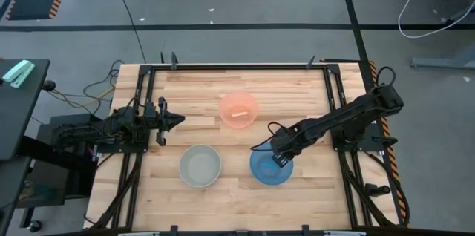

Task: Nest bowls inside each other
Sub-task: Stack the blue bowl on the orange bowl

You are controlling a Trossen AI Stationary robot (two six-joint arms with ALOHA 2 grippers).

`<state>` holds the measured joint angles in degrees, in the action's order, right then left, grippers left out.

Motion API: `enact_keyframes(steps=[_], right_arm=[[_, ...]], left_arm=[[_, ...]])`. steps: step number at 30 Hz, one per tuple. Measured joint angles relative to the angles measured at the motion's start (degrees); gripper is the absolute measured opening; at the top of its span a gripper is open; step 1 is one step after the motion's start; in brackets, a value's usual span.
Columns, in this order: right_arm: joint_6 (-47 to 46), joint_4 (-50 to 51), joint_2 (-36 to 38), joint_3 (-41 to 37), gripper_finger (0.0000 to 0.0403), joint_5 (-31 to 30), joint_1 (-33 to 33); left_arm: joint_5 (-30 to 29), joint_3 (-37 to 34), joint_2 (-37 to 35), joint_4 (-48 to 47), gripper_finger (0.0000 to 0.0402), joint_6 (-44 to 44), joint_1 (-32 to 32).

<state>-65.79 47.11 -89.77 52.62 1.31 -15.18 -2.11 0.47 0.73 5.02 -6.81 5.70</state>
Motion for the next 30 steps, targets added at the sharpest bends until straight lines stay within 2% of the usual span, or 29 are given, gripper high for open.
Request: enact_keyframes(steps=[11,21,30], right_arm=[[4.78,-7.32,-6.67,0.24,0.0078,0.67,0.2],[7.41,-7.59,-2.92,0.07,0.0013,-3.45,0.39],[10.63,-7.01,-2.59,0.76,0.0012,-5.08,3.81]], left_arm=[[0.0,0.0,0.0,-0.73,0.0029,-1.06,0.0],[0.11,0.01,0.02,-3.3,0.0032,-5.32,0.01],[0.17,0.06,0.02,-3.8,0.0025,-7.63,0.0]])
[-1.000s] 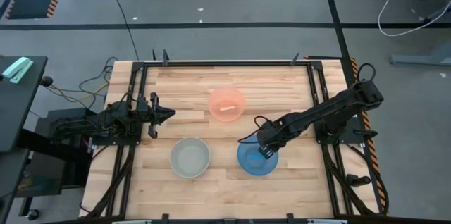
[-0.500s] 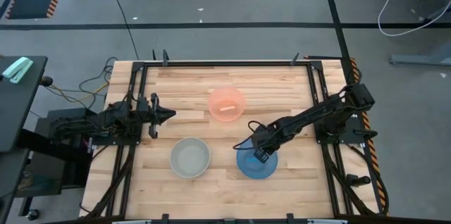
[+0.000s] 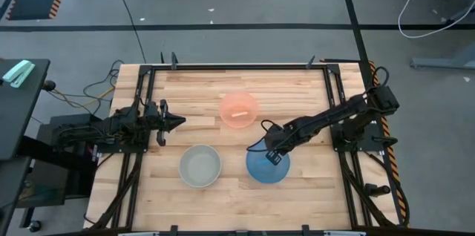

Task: Nest bowls inside each other
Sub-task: Stack the blue bowl on the orange bowl

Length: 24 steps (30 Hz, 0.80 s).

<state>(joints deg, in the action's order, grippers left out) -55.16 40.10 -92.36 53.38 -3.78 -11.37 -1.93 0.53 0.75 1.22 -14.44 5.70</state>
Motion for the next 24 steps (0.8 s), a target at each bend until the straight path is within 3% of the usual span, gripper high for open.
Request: enact_keyframes(steps=[11,18,24], right_arm=[[12.36,4.27,-0.19,13.5,0.0012,-7.45,7.25],[17.8,4.5,-0.17,21.83,0.0012,-8.41,14.55],[19.01,4.48,-0.11,24.31,0.0012,-8.18,20.69]], left_arm=[[-0.04,0.01,0.0,-0.58,0.0031,0.04,-0.01],[-0.13,0.01,0.0,-0.62,0.0024,0.07,-0.01],[-0.15,-0.01,0.0,-0.6,0.0033,0.09,-0.01]])
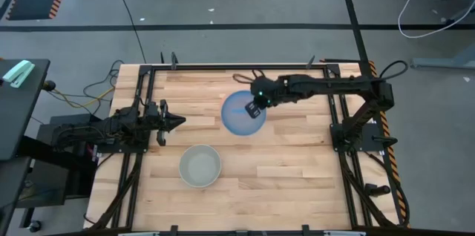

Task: Nest bowls inside each other
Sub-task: Stack the blue bowl on the orange bowl

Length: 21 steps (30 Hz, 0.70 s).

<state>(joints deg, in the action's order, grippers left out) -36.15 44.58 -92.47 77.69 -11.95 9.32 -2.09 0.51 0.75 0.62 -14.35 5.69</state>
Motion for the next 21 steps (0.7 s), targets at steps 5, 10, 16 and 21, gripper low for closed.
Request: enact_keyframes(steps=[5,10,16,21], right_arm=[[2.01,-0.32,-0.47,0.09,0.0012,3.29,3.68],[4.0,-1.16,-1.71,0.06,0.0012,6.29,7.16],[7.06,-1.75,-3.66,0.07,0.0012,8.88,10.08],[9.55,-2.73,-7.15,0.61,0.0012,10.6,12.12]], left_arm=[[0.0,0.0,0.0,0.0,0.0036,0.04,0.01],[-0.08,-0.04,0.0,0.85,0.003,0.09,0.02],[-0.29,-0.09,0.0,1.55,0.0023,0.23,0.02],[-0.27,-0.09,0.5,2.08,0.0028,0.65,0.02]])
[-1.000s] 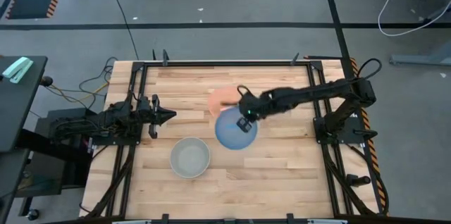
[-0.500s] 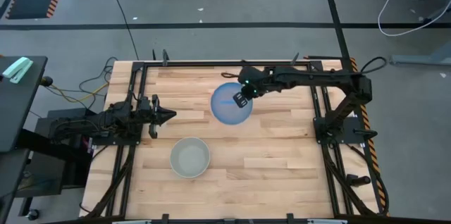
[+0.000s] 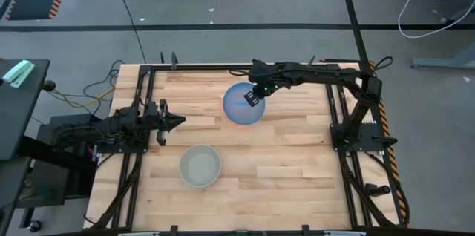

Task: Nest bowls inside each other
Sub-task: Stack the blue bowl on the orange bowl

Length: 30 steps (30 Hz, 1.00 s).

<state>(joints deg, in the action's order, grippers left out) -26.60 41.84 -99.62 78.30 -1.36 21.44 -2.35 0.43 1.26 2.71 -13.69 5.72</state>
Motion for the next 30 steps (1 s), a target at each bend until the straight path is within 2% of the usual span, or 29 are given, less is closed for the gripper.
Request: enact_keyframes(steps=[9,15,21,30], right_arm=[[3.32,-0.08,-11.08,6.36,0.0012,2.78,2.26],[3.87,9.49,-14.97,12.1,0.0012,4.49,2.2],[3.71,18.5,-14.65,12.65,0.0012,4.73,1.15],[3.07,18.63,-12.24,12.63,0.0012,5.89,-0.68]], left_arm=[[0.17,0.0,0.35,-0.41,0.0027,-0.02,-0.02],[0.28,0.0,0.9,-0.75,0.0026,-0.02,0.0],[0.27,0.0,1.96,-0.79,0.0034,-0.04,0.0],[0.27,0.0,2.92,-0.77,0.0029,-0.07,0.0]])
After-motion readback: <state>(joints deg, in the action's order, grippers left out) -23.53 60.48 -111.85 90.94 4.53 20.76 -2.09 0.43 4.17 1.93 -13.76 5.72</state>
